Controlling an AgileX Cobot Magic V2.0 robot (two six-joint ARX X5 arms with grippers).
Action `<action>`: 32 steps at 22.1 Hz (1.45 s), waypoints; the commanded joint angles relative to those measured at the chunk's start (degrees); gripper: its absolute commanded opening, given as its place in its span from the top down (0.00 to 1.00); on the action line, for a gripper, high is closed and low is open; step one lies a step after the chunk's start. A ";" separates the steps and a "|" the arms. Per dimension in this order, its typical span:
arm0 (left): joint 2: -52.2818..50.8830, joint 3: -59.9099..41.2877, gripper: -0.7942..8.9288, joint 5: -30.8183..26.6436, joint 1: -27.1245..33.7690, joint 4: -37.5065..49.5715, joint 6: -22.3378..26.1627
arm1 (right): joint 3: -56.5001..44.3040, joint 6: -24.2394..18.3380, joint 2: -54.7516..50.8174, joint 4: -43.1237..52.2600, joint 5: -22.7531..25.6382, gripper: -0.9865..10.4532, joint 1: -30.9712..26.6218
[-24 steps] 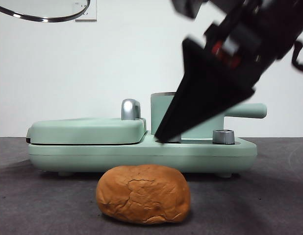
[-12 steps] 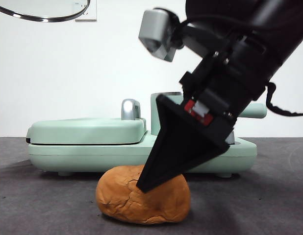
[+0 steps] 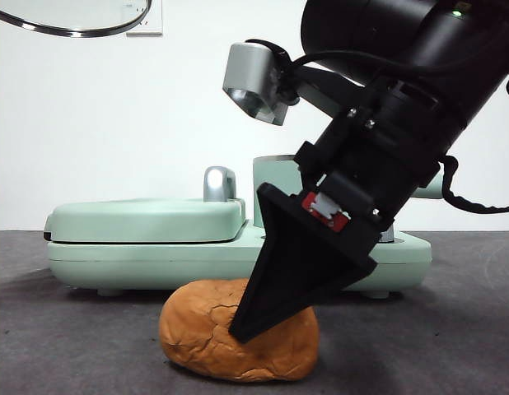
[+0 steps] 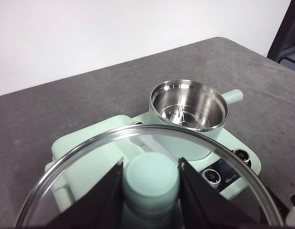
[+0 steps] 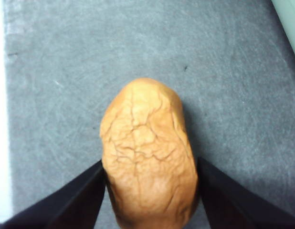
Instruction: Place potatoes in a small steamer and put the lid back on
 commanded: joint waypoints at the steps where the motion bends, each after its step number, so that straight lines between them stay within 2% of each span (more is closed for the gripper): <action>1: -0.07 0.87 0.91 0.11 -0.09 2.14 -0.37 | 1.97 3.48 0.17 -1.95 -0.42 0.68 0.66; 4: -0.07 0.87 0.91 0.11 -0.09 2.19 -0.26 | 6.27 5.88 -2.29 -9.49 -0.02 0.68 0.59; 6: -0.07 0.87 0.91 0.11 -0.09 2.34 -0.22 | 10.80 8.48 -3.96 -16.68 1.92 0.68 0.55; 10: -0.07 0.87 0.91 0.09 -0.09 2.36 -0.22 | 24.13 14.56 -5.16 -34.95 8.33 0.68 -0.26; 14: -0.07 0.87 0.91 0.09 -0.09 2.36 -0.20 | 37.35 18.45 -5.14 -46.14 14.82 0.68 -2.58; 18: -0.07 0.87 0.91 0.09 -0.09 2.38 -0.15 | 44.48 18.80 -5.11 -49.40 14.93 0.68 -5.66; 24: -0.07 0.87 0.91 -1.66 -0.09 2.40 0.09 | 51.91 18.49 -3.58 -48.81 14.88 0.68 -12.24; 32: -0.07 0.87 0.91 -1.95 -0.09 2.43 0.24 | 59.76 14.21 3.76 -47.30 14.84 0.68 -19.89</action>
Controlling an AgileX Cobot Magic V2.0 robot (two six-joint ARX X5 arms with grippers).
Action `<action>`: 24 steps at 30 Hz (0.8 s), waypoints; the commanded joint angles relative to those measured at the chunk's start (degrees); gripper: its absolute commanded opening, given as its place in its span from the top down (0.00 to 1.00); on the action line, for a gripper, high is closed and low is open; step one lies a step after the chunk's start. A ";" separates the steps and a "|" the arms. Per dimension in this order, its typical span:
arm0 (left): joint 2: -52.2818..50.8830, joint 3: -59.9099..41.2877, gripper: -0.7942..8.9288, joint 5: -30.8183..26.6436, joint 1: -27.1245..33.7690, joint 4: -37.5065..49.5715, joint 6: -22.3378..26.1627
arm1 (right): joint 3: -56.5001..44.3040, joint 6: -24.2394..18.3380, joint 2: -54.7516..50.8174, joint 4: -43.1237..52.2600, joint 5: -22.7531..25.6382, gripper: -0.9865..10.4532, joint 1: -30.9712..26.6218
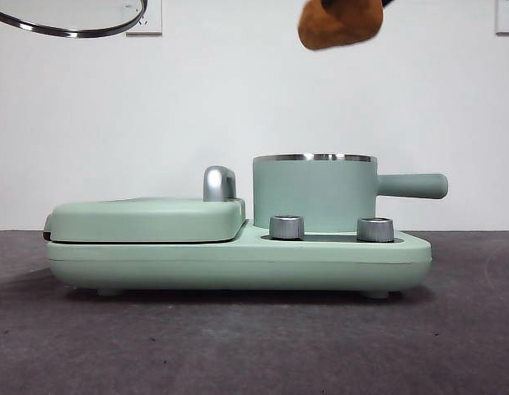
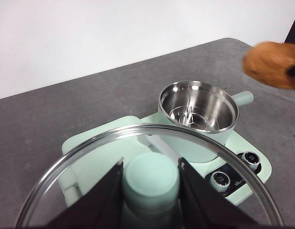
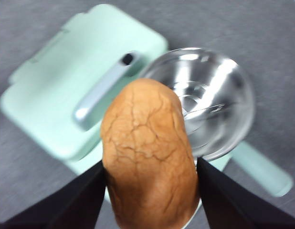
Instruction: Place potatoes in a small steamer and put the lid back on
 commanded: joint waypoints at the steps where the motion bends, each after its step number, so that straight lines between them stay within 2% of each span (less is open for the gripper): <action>1: -0.07 0.87 0.91 0.17 -0.09 2.03 0.07 | 3.26 -2.51 4.20 1.03 -0.04 0.68 -1.29; 8: -0.07 0.87 0.91 0.17 -0.09 2.12 0.02 | 4.79 -4.50 11.76 7.65 0.02 0.68 -3.67; 18: -0.04 0.87 0.91 0.17 -0.09 2.16 -0.63 | 4.79 -4.63 21.51 14.95 0.07 0.68 -3.76; 24: -0.04 0.87 0.91 0.17 -0.09 2.12 -0.70 | 4.79 -4.42 25.81 13.90 0.09 0.68 -3.76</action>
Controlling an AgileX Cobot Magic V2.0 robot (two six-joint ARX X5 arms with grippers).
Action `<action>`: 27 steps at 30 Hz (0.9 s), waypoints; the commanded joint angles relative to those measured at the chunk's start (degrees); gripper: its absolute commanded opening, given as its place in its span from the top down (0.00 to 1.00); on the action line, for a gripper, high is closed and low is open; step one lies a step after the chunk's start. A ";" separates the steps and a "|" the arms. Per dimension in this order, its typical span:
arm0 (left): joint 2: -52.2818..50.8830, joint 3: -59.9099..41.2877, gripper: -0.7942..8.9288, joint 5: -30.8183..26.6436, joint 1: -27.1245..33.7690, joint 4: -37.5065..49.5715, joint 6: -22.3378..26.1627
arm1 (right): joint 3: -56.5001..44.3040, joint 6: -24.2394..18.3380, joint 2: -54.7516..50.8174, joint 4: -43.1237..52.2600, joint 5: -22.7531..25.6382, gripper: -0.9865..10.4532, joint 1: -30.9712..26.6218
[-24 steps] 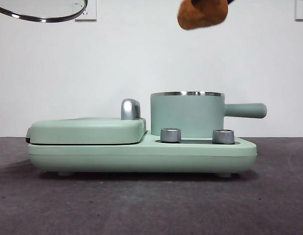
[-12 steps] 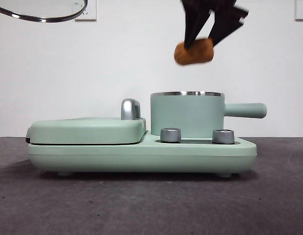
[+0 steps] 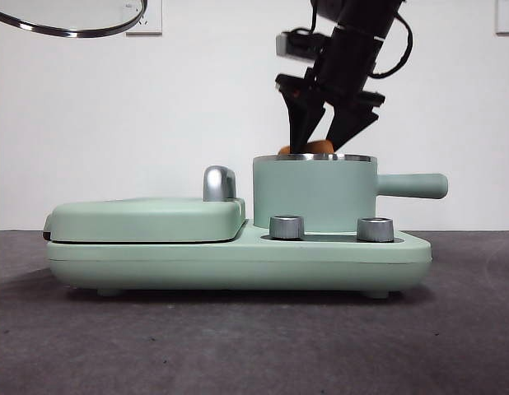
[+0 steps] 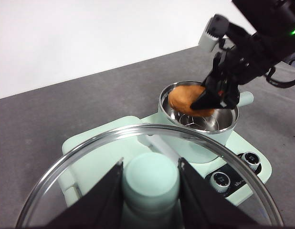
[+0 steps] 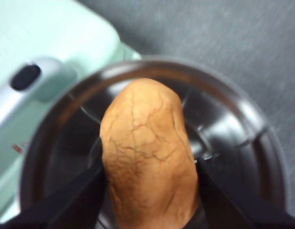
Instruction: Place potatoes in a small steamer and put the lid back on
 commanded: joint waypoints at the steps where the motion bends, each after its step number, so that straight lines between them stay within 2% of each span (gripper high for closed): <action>1: -0.04 0.87 0.91 0.17 -0.09 2.08 -0.48 | 1.55 -0.22 1.66 -0.35 0.11 0.68 0.33; 7: -0.04 0.87 0.91 0.17 -0.09 2.10 -0.46 | 1.55 -0.11 1.70 -2.36 1.77 0.68 0.31; 18: -0.04 0.87 0.91 0.17 -0.11 2.10 -0.48 | 1.55 -0.09 3.78 -2.29 1.51 0.68 0.39; 21: -0.04 0.87 0.91 0.17 -0.11 2.03 -0.48 | 1.55 -0.09 3.78 -2.27 1.51 0.60 0.39; 27: -0.04 0.87 0.91 0.17 -0.11 2.05 -0.46 | 1.57 -0.07 -2.43 -1.88 1.57 0.60 0.39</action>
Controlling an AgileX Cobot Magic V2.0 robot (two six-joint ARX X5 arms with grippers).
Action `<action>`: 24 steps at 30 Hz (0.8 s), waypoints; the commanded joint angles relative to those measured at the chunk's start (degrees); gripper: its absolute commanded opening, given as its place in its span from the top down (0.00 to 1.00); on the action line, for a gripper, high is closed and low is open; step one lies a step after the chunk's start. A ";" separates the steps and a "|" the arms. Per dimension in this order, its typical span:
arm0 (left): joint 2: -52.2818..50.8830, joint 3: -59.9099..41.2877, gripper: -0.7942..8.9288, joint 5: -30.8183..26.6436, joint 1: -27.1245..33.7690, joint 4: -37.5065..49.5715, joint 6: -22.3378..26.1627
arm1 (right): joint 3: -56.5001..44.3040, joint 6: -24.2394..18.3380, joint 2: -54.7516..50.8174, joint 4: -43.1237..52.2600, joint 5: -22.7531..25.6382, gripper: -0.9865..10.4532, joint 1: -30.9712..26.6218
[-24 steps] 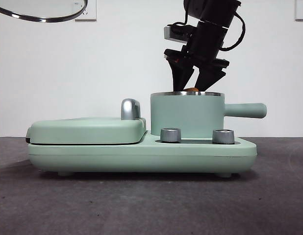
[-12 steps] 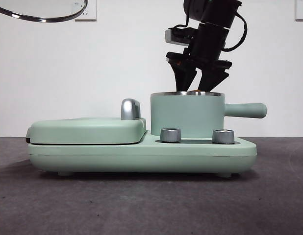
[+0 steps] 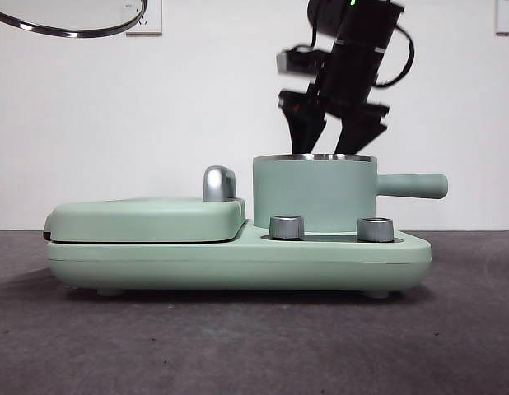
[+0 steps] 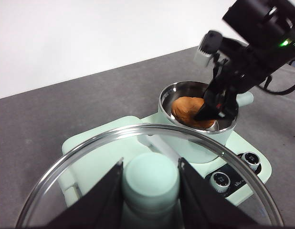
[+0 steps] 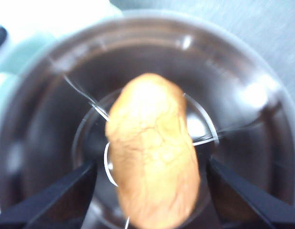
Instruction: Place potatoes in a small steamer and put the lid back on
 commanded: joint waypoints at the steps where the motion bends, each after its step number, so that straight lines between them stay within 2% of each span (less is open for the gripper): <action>1: -0.04 0.87 0.91 0.17 -0.11 2.05 -0.44 | 1.57 0.11 -5.27 0.63 -0.02 0.60 0.37; 8: -0.04 0.87 0.91 0.17 -0.11 1.88 -0.44 | -1.03 0.94 -22.43 -0.04 -0.02 0.60 0.37; 20: -0.04 0.87 0.91 0.26 -0.17 1.90 -0.44 | -31.89 3.34 -52.13 9.31 0.42 0.63 0.37; 24: 0.28 0.87 0.91 0.44 -1.05 2.10 -0.44 | -39.47 7.04 -59.98 9.03 -0.13 0.63 0.37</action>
